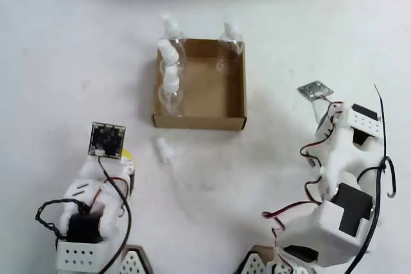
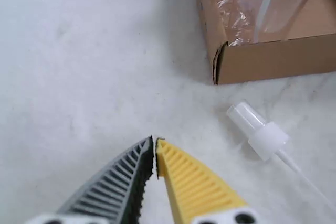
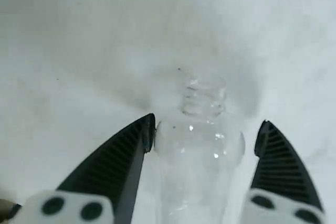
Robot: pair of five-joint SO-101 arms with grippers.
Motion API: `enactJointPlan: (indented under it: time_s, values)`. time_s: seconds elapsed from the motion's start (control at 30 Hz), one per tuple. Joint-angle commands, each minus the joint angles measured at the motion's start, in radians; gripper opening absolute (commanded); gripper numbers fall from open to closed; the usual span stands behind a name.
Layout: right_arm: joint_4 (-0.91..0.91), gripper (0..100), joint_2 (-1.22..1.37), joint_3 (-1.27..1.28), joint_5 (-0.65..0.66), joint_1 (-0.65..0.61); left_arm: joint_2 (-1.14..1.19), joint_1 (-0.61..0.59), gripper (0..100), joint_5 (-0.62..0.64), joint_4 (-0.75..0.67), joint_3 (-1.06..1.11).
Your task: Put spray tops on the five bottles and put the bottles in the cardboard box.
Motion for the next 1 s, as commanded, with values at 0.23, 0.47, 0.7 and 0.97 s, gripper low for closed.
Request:
enactJointPlan:
  time_s: [0.23,0.47,0.7,0.97]
  values:
    - [0.015,31.7,-0.007,-0.018,0.219,0.061,-0.008,-0.005,3,-0.009,-0.002,0.0]
    - [-0.019,36.8,-0.005,0.034,0.249,0.059,-0.008,-0.005,3,-0.009,-0.002,0.0]
    - [-0.096,36.8,-0.005,0.094,0.25,0.048,-0.008,-0.007,3,-0.009,-0.002,0.0]
    - [-0.096,27.8,-0.005,0.092,0.244,-0.001,-0.008,-0.008,3,-0.009,-0.002,0.0]
